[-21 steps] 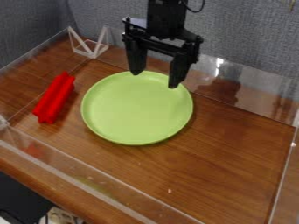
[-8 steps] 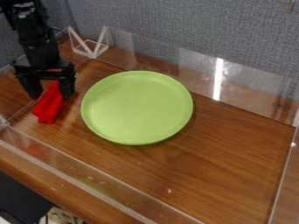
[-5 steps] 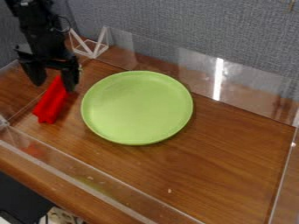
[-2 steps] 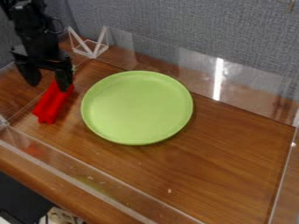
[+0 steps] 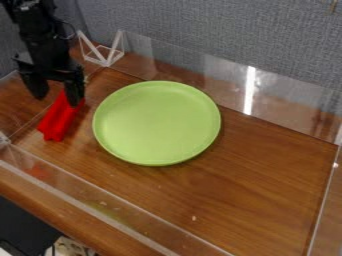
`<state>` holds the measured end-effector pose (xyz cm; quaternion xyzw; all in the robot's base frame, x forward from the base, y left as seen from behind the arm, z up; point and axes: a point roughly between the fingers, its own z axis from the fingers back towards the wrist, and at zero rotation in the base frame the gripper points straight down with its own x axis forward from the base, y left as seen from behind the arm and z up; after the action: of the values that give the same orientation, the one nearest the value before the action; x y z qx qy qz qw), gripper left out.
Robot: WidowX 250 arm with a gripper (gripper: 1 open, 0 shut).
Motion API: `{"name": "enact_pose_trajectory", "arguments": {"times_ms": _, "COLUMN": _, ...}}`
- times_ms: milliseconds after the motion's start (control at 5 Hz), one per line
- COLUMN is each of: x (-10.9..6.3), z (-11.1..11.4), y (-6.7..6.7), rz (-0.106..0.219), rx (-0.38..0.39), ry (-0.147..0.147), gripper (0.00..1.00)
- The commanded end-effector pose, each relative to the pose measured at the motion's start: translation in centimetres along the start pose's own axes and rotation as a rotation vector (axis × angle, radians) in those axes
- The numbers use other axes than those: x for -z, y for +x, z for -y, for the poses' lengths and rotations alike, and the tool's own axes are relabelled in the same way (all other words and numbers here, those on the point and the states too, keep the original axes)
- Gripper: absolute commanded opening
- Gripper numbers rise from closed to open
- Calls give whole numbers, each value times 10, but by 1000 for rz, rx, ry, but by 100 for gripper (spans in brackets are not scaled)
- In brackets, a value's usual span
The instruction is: Put the red object on the right side
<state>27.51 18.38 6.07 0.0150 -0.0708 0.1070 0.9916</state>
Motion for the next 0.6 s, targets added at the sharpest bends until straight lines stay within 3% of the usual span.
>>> {"name": "enact_pose_trajectory", "arguments": {"times_ms": 0, "x": 8, "z": 4, "y": 5, "rz": 17, "rx": 45, "ry": 19, "gripper": 100}}
{"name": "enact_pose_trajectory", "arguments": {"times_ms": 200, "x": 26, "z": 12, "y": 2, "rz": -1, "rx": 68, "ry": 22, "gripper": 0}}
{"name": "enact_pose_trajectory", "arguments": {"times_ms": 400, "x": -4, "z": 49, "y": 4, "rz": 46, "rx": 99, "ry": 11, "gripper": 0}}
